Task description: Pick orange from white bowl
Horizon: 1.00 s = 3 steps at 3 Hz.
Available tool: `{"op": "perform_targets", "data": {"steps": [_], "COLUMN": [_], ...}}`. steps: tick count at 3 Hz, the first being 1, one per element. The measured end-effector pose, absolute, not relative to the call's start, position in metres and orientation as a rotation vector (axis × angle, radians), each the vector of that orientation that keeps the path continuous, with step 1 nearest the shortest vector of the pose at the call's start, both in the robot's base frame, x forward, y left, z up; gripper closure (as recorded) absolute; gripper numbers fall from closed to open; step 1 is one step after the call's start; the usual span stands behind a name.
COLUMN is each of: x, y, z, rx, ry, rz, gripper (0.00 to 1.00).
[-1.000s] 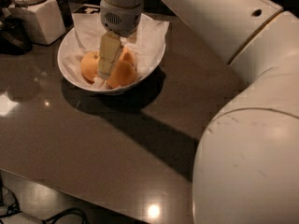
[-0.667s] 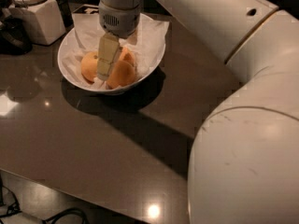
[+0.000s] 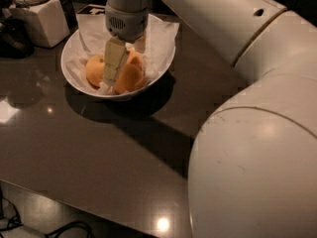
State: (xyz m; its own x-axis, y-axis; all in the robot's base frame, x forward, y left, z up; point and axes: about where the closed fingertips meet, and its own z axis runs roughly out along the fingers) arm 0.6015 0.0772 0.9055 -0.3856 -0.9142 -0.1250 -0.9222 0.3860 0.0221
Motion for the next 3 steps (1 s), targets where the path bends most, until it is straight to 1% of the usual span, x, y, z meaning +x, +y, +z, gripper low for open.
{"op": "perform_targets", "data": {"steps": [1, 2, 3], "x": [0.6024, 0.602, 0.6021], "y": [0.0742, 0.0723, 0.0726], "z": [0.8995, 0.8931, 0.8905], "rx": [-1.663, -1.645, -1.642], "ry": [2.571, 2.602, 2.614], "rz": [0.156, 0.182, 0.196], "gripper": [0.14, 0.19, 0.2]}}
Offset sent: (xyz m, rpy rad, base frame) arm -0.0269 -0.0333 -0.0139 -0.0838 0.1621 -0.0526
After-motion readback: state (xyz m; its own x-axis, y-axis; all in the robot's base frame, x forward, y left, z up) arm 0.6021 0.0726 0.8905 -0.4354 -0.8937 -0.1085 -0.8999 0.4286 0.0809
